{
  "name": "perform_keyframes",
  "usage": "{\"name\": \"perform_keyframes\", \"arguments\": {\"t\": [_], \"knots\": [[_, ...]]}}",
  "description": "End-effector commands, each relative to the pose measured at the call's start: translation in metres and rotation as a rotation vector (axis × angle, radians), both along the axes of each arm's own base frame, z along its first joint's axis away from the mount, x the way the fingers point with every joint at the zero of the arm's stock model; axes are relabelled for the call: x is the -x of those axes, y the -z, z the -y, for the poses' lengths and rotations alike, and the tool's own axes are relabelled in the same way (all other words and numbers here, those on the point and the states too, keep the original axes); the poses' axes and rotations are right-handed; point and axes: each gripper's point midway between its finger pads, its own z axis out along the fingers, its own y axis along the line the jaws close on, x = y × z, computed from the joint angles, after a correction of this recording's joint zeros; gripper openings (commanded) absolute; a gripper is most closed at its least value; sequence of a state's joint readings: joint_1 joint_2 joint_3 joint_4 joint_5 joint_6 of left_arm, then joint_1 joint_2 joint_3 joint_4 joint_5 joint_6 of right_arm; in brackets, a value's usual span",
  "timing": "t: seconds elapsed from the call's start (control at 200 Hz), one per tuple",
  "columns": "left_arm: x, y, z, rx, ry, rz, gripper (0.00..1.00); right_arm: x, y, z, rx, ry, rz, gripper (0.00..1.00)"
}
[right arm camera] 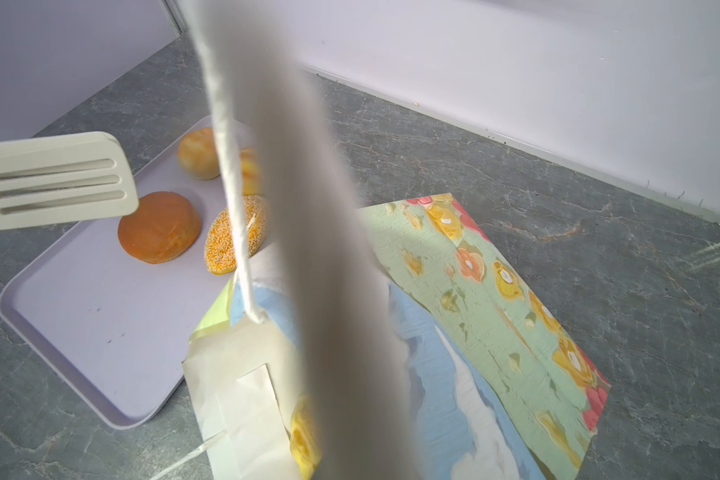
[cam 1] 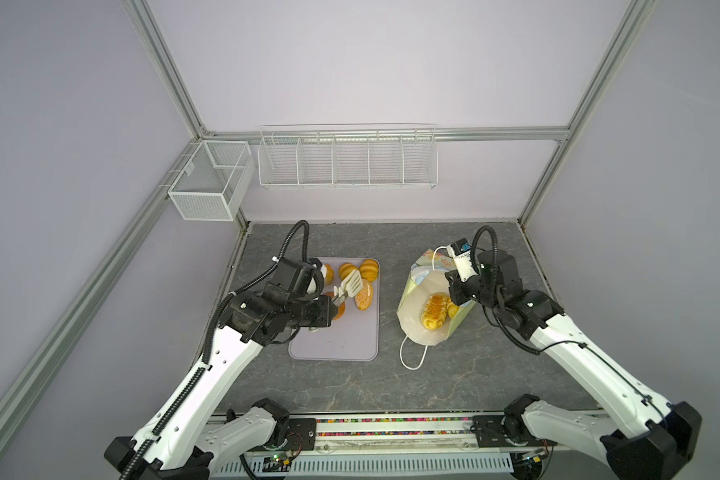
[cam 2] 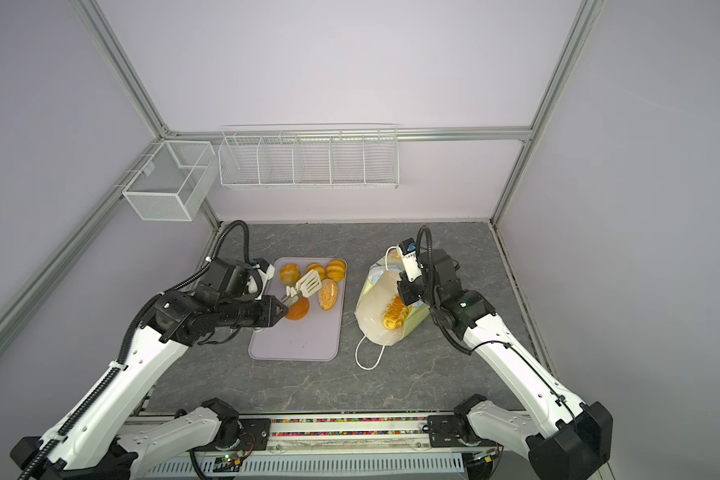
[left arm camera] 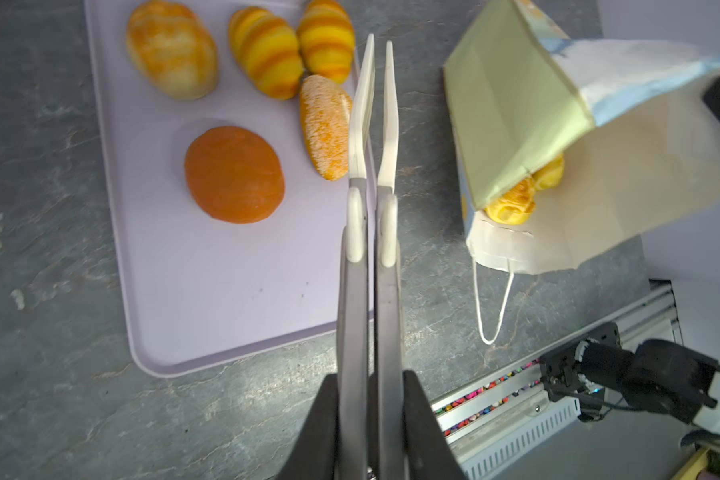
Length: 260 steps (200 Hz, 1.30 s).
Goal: Take the fake bread out of the paper bag
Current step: 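Swing the left tongs back toward the bag opening held by the right gripper, then insert the open tongs into the bag around the long spiral yellow bread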
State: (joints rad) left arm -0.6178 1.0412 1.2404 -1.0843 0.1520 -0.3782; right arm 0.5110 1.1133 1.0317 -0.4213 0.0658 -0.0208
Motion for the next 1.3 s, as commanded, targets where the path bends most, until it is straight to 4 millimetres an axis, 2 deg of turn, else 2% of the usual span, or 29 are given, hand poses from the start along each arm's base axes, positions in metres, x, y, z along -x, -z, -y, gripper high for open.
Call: {"name": "perform_keyframes", "arguments": {"t": [0.0,0.14,0.265,0.385,0.56,0.805,1.015,1.154,1.294], "knots": [[0.007,-0.037,0.020,0.026,0.127,0.187,0.16,0.003,-0.011,-0.007,0.003,-0.077,0.062,0.07],[0.028,-0.057,0.039,0.030,0.239,0.353,0.16,0.010,-0.018,-0.009,0.023,-0.124,0.083,0.06],[0.049,-0.064,0.054,-0.022,0.337,0.502,0.16,0.025,-0.022,-0.013,0.031,-0.210,0.106,0.07],[0.070,-0.055,0.071,-0.136,0.441,0.585,0.17,0.034,-0.018,-0.016,0.030,-0.258,0.112,0.07],[0.088,-0.029,0.092,-0.290,0.560,0.608,0.18,0.033,-0.012,-0.016,0.040,-0.251,0.069,0.07],[0.093,-0.008,0.107,-0.388,0.657,0.614,0.22,0.029,-0.016,-0.007,0.057,-0.196,0.083,0.07],[0.092,0.018,0.131,-0.503,0.739,0.603,0.26,0.028,-0.016,-0.006,0.049,-0.181,0.068,0.07],[0.088,0.026,0.147,-0.548,0.761,0.617,0.26,0.028,-0.015,-0.005,0.057,-0.171,0.063,0.07],[0.087,0.034,0.158,-0.588,0.798,0.623,0.34,0.027,-0.015,-0.002,0.066,-0.160,0.065,0.07]]}}
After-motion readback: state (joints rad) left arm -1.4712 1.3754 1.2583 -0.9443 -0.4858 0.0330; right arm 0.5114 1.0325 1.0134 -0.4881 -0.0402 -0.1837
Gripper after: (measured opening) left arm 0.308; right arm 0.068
